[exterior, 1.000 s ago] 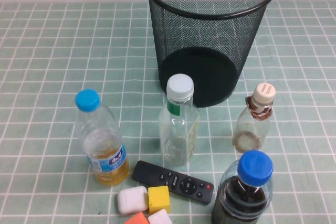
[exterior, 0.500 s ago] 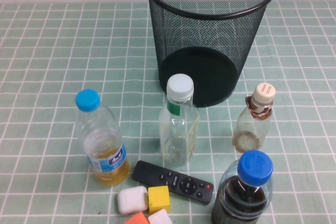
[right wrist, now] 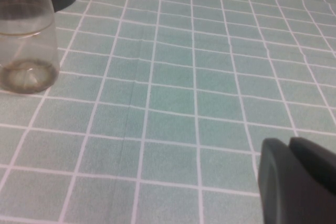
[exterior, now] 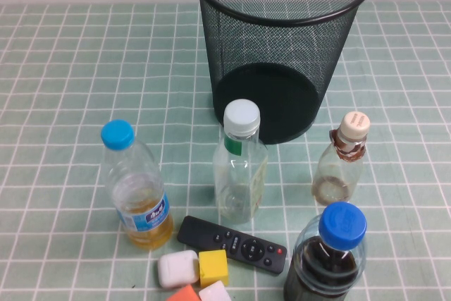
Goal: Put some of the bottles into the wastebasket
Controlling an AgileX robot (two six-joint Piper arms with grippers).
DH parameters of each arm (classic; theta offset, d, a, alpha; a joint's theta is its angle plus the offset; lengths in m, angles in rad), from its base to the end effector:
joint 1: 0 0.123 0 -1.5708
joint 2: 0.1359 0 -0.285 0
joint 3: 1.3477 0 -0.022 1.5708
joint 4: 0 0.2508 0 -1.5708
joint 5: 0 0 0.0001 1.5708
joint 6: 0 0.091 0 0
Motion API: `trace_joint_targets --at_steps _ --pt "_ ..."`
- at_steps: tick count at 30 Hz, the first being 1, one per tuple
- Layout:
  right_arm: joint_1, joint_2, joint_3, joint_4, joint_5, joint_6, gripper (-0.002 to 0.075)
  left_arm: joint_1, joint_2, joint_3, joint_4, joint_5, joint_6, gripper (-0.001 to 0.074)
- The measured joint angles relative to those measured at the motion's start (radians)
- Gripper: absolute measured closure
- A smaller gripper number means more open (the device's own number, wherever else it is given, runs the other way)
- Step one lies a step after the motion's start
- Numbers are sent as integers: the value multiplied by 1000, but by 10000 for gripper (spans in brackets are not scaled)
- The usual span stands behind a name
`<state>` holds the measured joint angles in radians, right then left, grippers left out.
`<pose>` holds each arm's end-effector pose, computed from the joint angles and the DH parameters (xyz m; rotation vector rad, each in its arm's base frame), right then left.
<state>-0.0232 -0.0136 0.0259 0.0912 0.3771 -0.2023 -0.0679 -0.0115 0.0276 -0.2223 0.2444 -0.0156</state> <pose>0.0525 0.0018 0.1714 -0.1113 1.8686 -0.0656 0.0549 -0.0086 0.1829 -0.1034 1.7424 -0.2660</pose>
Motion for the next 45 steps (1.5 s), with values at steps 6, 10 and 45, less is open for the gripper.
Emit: trace_joint_targets --at_steps 6,10,45 --pt "0 0 0 0 0 0 734 0 0 0 -262 -173 -5 739" --pt "0 0 0 0 0 0 734 0 0 -11 -310 -177 -10 739" --pt "0 0 0 0 0 0 734 -490 1275 -1307 -308 725 665 739"
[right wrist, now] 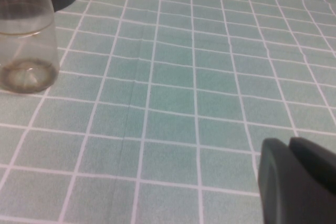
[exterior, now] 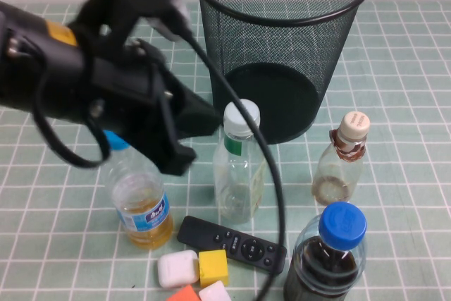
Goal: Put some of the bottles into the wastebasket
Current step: Pick up a bottle from the table with left arm
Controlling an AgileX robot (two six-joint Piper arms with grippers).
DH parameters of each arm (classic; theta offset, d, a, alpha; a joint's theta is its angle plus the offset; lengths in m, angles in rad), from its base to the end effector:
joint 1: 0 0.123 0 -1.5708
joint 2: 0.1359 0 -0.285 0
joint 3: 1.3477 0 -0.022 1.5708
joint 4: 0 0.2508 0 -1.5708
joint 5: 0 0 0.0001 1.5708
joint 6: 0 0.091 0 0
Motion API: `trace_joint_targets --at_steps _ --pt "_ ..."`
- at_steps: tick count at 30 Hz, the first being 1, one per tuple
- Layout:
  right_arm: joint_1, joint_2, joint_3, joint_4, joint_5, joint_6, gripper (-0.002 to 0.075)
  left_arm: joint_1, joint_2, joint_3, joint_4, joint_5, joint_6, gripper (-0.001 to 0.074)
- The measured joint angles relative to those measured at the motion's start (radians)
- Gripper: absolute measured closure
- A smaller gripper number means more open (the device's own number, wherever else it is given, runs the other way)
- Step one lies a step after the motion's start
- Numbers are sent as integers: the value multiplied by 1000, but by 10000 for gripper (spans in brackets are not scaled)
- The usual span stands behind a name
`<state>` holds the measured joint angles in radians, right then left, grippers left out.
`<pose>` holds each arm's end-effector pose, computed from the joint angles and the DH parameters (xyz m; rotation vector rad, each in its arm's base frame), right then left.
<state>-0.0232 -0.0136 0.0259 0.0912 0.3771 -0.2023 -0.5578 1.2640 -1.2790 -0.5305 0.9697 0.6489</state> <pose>0.0525 0.0018 0.1714 -0.1113 1.8686 -0.0656 0.1975 -0.1680 0.3921 1.1972 2.0338 -0.6201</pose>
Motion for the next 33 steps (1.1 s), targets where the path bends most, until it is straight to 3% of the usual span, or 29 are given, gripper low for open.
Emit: trace_joint_targets --at_steps 6,9,11,17,19,25,33 --pt "0 0 0 0 0 0 734 -79 13 -1 -1 -78 43 738" --pt "0 0 0 0 0 0 734 -80 45 -3 -3 -97 59 684" --pt "0 0 0 0 0 0 734 -80 71 -5 -3 -117 72 600" --pt "0 0 0 0 0 0 734 -80 157 -5 -3 -218 93 231" --pt "0 0 0 0 0 0 734 -80 185 -5 -3 -255 95 167" --pt "0 0 0 0 0 0 734 -80 247 -5 18 -309 96 125" --pt "0 0 0 0 0 0 734 -80 325 -6 43 -358 100 141"
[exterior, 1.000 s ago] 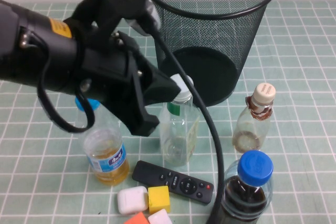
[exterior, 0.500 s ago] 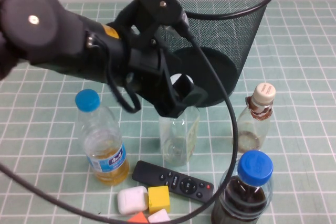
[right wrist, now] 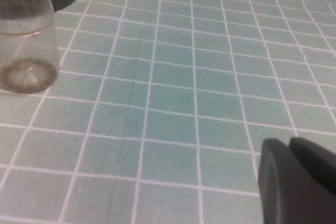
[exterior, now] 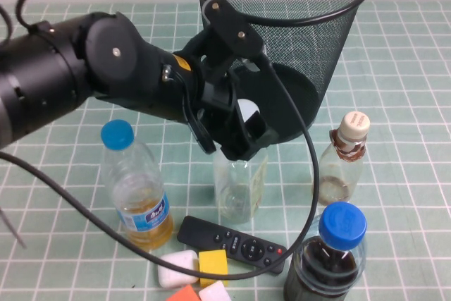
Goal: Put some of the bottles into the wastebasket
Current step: Pick up a bottle from the table with left arm, then place the bottle in the trash can
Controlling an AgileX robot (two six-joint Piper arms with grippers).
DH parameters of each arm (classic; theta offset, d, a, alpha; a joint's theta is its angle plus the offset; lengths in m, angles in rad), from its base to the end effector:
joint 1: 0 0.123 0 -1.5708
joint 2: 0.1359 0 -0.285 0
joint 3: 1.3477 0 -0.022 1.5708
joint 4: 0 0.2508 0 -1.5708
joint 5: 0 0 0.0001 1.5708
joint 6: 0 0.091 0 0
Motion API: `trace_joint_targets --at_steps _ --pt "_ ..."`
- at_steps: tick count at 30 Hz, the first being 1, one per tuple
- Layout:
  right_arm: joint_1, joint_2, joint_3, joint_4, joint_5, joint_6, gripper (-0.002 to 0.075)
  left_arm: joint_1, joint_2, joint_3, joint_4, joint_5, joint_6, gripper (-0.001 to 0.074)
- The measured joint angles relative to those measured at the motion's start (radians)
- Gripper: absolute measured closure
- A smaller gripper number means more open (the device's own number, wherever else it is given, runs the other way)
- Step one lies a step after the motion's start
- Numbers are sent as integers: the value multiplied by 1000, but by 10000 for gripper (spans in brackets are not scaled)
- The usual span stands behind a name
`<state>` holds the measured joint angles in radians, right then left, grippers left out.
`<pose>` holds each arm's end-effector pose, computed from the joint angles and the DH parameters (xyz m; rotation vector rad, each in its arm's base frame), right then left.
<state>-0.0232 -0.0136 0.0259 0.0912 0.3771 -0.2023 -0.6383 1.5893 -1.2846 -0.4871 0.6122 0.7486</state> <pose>0.0525 0.0018 0.1714 -0.1113 1.8686 -0.0656 0.2714 -0.2319 0.3107 1.2243 2.0120 -0.4661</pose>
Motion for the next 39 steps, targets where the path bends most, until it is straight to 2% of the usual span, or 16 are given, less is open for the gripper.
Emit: trace_joint_targets --at_steps 3,6,14,18,23,27,34,39 --pt "0 0 0 0 0 0 734 0 25 0 2 -27 0 232" --pt "0 0 0 0 0 0 734 0 39 0 2 -37 0 412" --pt "0 0 0 0 0 0 734 0 -16 -4 7 21 -30 402" --pt "0 0 0 0 0 0 734 0 -94 -99 28 177 -108 402" --pt "0 0 0 0 0 0 734 0 -135 -348 110 445 -243 402" --pt "0 0 0 0 0 0 734 0 -125 -648 180 618 -324 402" --pt "0 0 0 0 0 0 734 0 -14 -1135 251 645 -350 402" --pt "0 0 0 0 0 0 734 0 141 -1274 249 540 -323 402"
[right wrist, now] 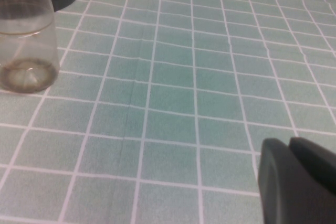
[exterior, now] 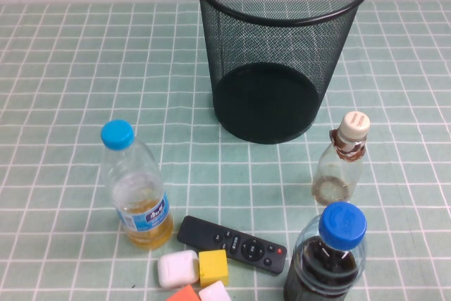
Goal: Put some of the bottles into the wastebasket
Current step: Place the bottle in the trash can
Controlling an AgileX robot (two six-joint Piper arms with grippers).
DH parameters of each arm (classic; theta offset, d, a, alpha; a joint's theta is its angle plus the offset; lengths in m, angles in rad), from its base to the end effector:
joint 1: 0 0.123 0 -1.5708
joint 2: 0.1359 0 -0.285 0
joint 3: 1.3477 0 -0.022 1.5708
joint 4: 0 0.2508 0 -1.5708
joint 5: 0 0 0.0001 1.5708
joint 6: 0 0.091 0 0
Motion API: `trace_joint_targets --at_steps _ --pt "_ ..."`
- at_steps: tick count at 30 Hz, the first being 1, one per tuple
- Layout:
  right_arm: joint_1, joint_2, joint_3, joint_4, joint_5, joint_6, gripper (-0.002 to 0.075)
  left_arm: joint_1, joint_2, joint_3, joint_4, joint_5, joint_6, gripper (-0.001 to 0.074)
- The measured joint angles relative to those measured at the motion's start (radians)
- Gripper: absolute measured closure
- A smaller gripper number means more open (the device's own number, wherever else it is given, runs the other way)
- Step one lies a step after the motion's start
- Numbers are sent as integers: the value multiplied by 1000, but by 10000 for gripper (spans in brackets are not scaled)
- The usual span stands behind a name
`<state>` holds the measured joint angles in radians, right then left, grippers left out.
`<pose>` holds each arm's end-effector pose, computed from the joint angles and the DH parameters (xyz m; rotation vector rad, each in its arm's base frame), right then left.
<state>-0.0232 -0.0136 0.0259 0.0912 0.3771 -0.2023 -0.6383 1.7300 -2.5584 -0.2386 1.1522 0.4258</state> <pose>0.0525 0.0018 0.1714 -0.1113 1.8686 -0.0656 0.2331 -0.1974 0.5880 0.9764 1.5248 -0.4172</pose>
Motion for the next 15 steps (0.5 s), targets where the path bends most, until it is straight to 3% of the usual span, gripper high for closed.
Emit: trace_joint_targets --at_steps 8,15 --pt "0 0 0 0 0 0 734 2 309 -4 -4 -210 88 402" --pt "0 0 0 0 0 0 734 23 486 -3 -4 -264 96 402"
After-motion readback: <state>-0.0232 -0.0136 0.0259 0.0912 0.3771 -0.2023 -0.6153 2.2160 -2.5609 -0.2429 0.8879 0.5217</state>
